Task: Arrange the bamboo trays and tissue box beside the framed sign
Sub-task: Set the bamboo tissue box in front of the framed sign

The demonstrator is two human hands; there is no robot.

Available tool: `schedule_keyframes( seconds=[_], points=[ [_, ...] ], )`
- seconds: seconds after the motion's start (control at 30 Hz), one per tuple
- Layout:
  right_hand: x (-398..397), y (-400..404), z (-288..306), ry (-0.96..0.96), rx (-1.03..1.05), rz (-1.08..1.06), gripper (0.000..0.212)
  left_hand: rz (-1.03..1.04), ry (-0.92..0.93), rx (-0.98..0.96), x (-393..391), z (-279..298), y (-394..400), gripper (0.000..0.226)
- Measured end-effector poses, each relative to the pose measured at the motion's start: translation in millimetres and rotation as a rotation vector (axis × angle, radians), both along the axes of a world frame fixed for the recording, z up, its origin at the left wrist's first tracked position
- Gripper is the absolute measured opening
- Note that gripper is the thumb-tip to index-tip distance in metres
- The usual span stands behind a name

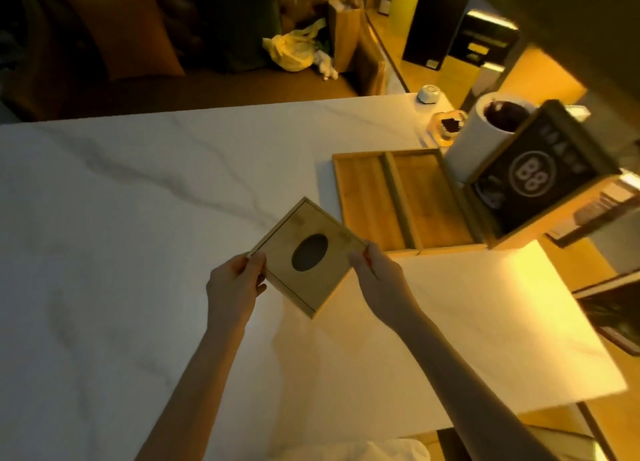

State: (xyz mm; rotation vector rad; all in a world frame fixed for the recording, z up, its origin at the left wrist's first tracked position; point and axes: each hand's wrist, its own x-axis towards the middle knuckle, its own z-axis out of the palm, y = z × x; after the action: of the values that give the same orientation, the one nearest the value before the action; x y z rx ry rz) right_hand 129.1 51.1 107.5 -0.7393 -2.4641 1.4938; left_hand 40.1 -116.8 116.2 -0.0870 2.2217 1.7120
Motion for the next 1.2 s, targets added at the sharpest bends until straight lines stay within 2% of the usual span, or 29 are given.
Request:
schedule_keyframes(
  seconds=[0.2,0.37,0.53,0.67,0.8,1.2],
  points=[
    [59.3,78.7,5.9,0.003,0.025,-0.179,0.025,-0.132,-0.009,0.049,46.2,-6.5,90.6,0.024],
    [108.3,132.4,3.3,0.01,0.019,-0.304,0.018,-0.215,-0.06,0.06,84.9,-15.0,157.0,0.02],
    [141.4,169.8,-6.7,-0.044,-0.009,-0.413,0.023,-0.292,0.011,0.023,117.6,-24.2,203.7,0.015],
    [161.3,189.1,-21.0,-0.065,-0.087,-0.464,0.025,-0.354,0.02,-0.053,135.1,-39.5,227.7,0.026],
    [176.9,202.1,-34.1,-0.092,-0.137,-0.474,0.032,-0.382,-0.031,-0.084,146.4,-50.8,244.9,0.025],
    [191.8,214.0,-59.8,-0.097,-0.201,-0.428,0.031,-0.382,-0.092,-0.144,161.3,-65.3,256.6,0.02]
  ],
)
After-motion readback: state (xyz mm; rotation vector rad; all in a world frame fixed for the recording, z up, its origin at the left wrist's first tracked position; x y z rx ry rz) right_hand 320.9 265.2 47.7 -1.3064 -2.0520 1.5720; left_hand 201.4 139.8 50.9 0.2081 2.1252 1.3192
